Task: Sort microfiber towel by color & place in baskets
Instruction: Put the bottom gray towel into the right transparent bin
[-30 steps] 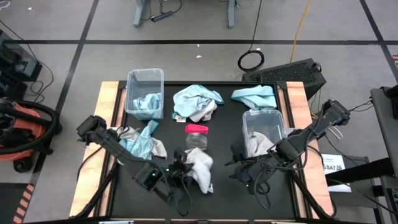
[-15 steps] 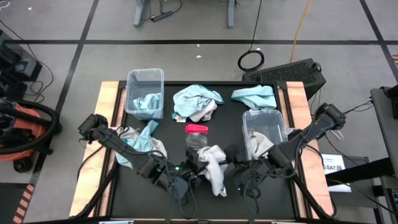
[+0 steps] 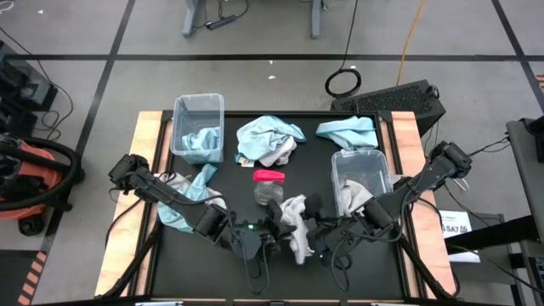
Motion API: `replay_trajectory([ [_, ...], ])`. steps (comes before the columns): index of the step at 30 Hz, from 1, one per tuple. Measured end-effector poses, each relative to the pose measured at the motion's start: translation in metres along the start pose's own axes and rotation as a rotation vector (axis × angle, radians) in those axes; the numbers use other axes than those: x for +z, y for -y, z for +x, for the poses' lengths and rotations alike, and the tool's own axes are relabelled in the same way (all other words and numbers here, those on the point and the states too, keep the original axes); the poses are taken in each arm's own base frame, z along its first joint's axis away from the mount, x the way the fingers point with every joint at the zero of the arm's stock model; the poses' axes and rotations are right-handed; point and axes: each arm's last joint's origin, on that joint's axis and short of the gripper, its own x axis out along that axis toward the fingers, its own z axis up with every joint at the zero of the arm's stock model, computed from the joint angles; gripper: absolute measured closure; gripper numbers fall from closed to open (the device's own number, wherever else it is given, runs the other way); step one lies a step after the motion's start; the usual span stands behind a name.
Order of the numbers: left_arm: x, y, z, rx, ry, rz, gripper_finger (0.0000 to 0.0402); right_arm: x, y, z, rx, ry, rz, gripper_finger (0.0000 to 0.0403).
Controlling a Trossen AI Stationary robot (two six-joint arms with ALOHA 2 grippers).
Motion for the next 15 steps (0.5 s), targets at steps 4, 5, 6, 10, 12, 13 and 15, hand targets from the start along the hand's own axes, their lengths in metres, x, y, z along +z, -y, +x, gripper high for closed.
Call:
replay_trajectory([
  [4, -0.0008, -0.0039, 0.0029, -0.030, 0.039, -0.010, 0.0386, 0.0030, 0.0005, -0.0002, -0.016, 0.026, -0.014, 0.0100],
  [5, -0.0017, -0.0049, 0.0039, -0.038, 0.043, -0.012, 0.0386, 0.0036, 0.0007, -0.0002, -0.017, 0.032, -0.018, 0.0102],
  [6, -0.0023, -0.0057, 0.0046, -0.043, 0.046, -0.013, 0.0386, 0.0044, 0.0009, -0.0002, -0.019, 0.039, -0.021, 0.0105],
  [10, -0.0038, -0.0076, 0.0063, -0.058, 0.056, -0.017, 0.0386, 0.0067, 0.0014, -0.0003, -0.024, 0.061, -0.041, 0.0124],
  [12, -0.0041, -0.0081, 0.0067, -0.058, 0.056, -0.018, 0.0386, 0.0067, 0.0014, -0.0002, -0.024, 0.061, -0.046, 0.0137],
  [13, -0.0042, -0.0082, 0.0068, -0.058, 0.056, -0.018, 0.0386, 0.0067, 0.0015, -0.0002, -0.026, 0.061, -0.049, 0.0145],
  [15, -0.0043, -0.0083, 0.0069, -0.058, 0.057, -0.013, 0.0386, 0.0067, 0.0015, -0.0002, -0.027, 0.061, -0.054, 0.0162],
])
